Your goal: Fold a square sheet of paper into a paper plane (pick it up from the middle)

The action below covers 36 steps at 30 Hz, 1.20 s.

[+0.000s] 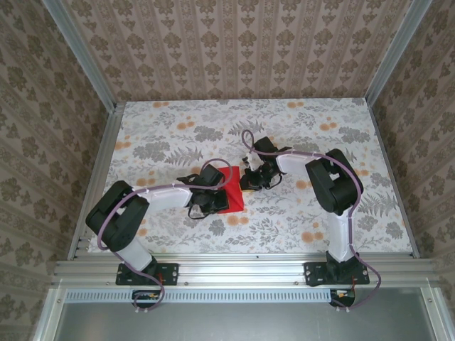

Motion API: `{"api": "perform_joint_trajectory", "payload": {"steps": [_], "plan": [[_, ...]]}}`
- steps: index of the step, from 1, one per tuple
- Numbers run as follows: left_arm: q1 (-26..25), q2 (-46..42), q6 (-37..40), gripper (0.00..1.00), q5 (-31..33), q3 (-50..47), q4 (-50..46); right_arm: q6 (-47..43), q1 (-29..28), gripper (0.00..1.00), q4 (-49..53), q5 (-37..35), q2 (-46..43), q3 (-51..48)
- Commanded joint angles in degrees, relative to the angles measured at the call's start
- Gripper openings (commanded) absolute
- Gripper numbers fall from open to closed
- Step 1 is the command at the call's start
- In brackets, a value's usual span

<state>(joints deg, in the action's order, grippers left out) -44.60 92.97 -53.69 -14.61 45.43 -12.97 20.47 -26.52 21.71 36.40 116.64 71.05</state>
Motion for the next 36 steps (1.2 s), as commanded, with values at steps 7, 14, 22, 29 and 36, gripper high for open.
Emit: {"api": "perform_joint_trajectory", "payload": {"steps": [7, 14, 22, 29, 36], "plan": [[-0.39, -3.99, 1.71, 0.15, 0.86, 2.64, -0.70, -1.55, -0.85, 0.11, 4.24, -3.29, 2.38, 1.37], [0.02, -6.29, -0.45, 0.22, 0.42, 0.55, 7.59, -1.80, -1.38, 0.12, 5.44, -4.89, 2.76, 1.65], [0.65, -2.59, -3.10, 0.18, -0.28, 0.82, 14.73, -1.50, -1.51, 0.12, 5.36, -4.83, 3.02, 1.82], [1.00, 0.49, -3.28, 0.14, 0.15, 1.81, 13.66, -1.38, -1.54, 0.12, 5.44, -4.63, 3.09, 1.71], [1.27, 1.60, -3.13, 0.14, 0.83, 1.99, 12.94, -1.39, -1.54, 0.13, 5.55, -4.40, 3.33, 1.79]]}}
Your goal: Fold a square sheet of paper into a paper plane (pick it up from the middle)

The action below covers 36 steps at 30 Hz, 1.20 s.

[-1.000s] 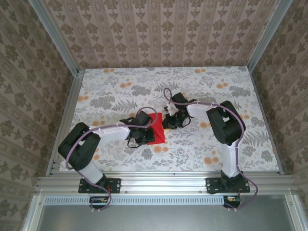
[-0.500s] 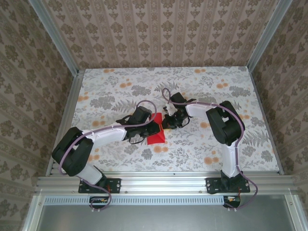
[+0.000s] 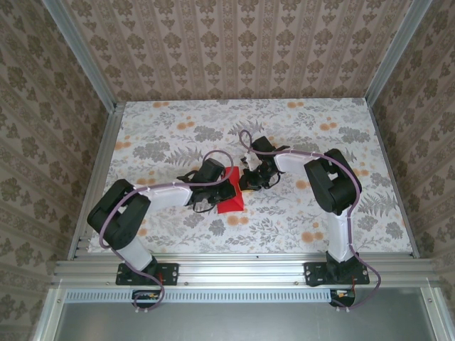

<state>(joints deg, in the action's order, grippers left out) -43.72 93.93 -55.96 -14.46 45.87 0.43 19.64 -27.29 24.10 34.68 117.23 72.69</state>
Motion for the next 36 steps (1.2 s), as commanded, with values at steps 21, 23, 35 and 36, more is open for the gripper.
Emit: {"api": "perform_joint_trajectory", "payload": {"steps": [21, 23, 35, 36], "plan": [[0.40, 2.24, -0.99, 0.13, 2.76, 1.68, -4.15, -0.52, -0.75, 0.23, 3.59, -2.85, 2.62, 0.35], [0.39, 2.24, -1.08, 0.13, 2.98, 1.68, -4.54, -0.48, -0.78, 0.24, 3.59, -2.76, 2.61, 0.35], [0.39, 2.68, -1.53, 0.12, 3.91, 2.21, -6.40, 2.32, -0.07, 0.38, 0.99, -0.06, 1.42, -0.91], [0.39, 2.67, -1.43, 0.12, 3.79, 2.29, -6.40, 2.66, 0.11, 0.39, 0.55, 0.32, 1.25, -1.20]]}}
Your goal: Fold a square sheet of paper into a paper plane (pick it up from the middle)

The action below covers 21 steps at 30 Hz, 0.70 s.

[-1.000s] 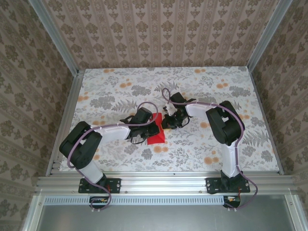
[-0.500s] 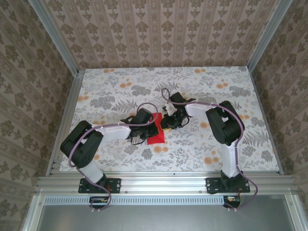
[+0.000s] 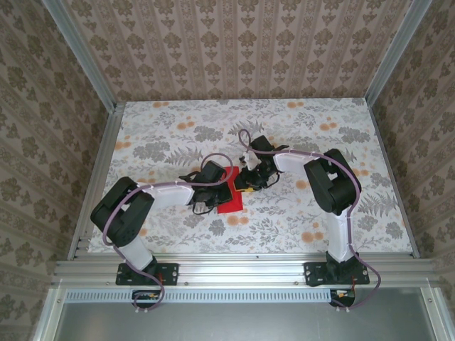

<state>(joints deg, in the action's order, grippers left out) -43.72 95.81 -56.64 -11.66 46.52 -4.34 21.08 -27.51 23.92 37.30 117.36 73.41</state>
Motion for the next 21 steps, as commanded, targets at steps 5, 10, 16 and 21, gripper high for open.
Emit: {"api": "perform_joint_trajectory", "payload": {"steps": [5, 10, 16, 21], "plan": [[0.41, 1.07, -0.49, 0.14, 0.61, 2.06, -1.37, 2.04, 1.14, 0.40, -0.76, -0.52, 0.73, -2.91], [0.40, 0.88, -0.40, 0.18, 0.64, 2.39, -1.62, 2.04, 1.33, 0.35, -0.92, -0.19, 0.70, -3.14], [0.45, -1.52, -0.27, 0.21, 1.68, 1.98, -3.04, 2.10, 1.45, 0.28, -0.29, -0.37, 1.52, -2.65], [0.39, -4.39, -0.22, 0.21, 1.44, 1.12, -1.80, 2.28, 1.49, 0.24, 0.20, -1.44, 1.88, -2.57]]}}
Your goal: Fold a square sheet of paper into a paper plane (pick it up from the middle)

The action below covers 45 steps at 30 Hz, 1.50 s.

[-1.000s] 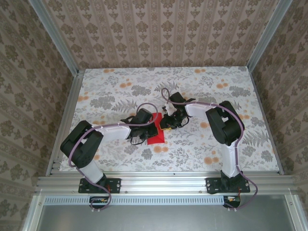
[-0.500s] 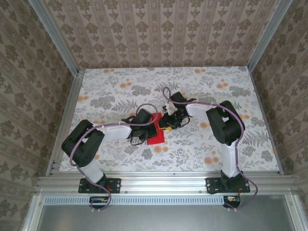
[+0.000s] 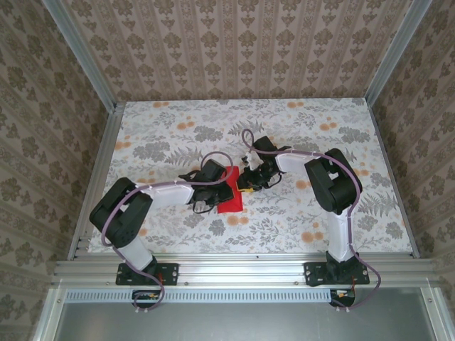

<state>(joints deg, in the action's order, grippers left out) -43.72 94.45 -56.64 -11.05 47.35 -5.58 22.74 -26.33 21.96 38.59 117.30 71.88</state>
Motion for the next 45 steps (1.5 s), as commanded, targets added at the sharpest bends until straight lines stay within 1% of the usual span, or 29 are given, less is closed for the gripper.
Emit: {"api": "perform_joint_trajectory", "payload": {"steps": [1, 5, 16, 24, 29, 35, 45], "plan": [[0.39, -3.35, -0.29, 0.21, 0.31, 0.03, 0.42, 0.64, 0.31, 0.24, 2.13, -2.81, 1.94, -1.04], [0.40, -3.26, -0.51, 0.19, -1.42, -0.20, 3.75, 0.75, 0.39, 0.23, 2.19, -2.99, 2.10, -1.04], [0.39, -0.05, -0.92, 0.18, -2.70, 0.81, 5.14, 0.78, 0.49, 0.22, 2.21, -3.15, 1.99, -1.12], [0.40, -4.37, -0.54, 0.18, -1.16, -1.34, 6.16, 0.92, 0.50, 0.22, 2.56, -3.59, 2.27, -1.04], [0.40, -5.41, -0.66, 0.18, -2.30, -2.70, 9.16, 0.94, 0.48, 0.22, 2.65, -3.61, 2.38, -0.95], [0.39, -2.89, -0.51, 0.18, -2.93, -1.78, 8.81, 0.99, 0.48, 0.22, 2.65, -3.54, 2.59, -0.77], [0.40, 0.44, -0.29, 0.13, -2.22, -1.48, 8.80, 1.35, 0.75, 0.22, 2.75, -2.90, 2.17, -0.59]]}}
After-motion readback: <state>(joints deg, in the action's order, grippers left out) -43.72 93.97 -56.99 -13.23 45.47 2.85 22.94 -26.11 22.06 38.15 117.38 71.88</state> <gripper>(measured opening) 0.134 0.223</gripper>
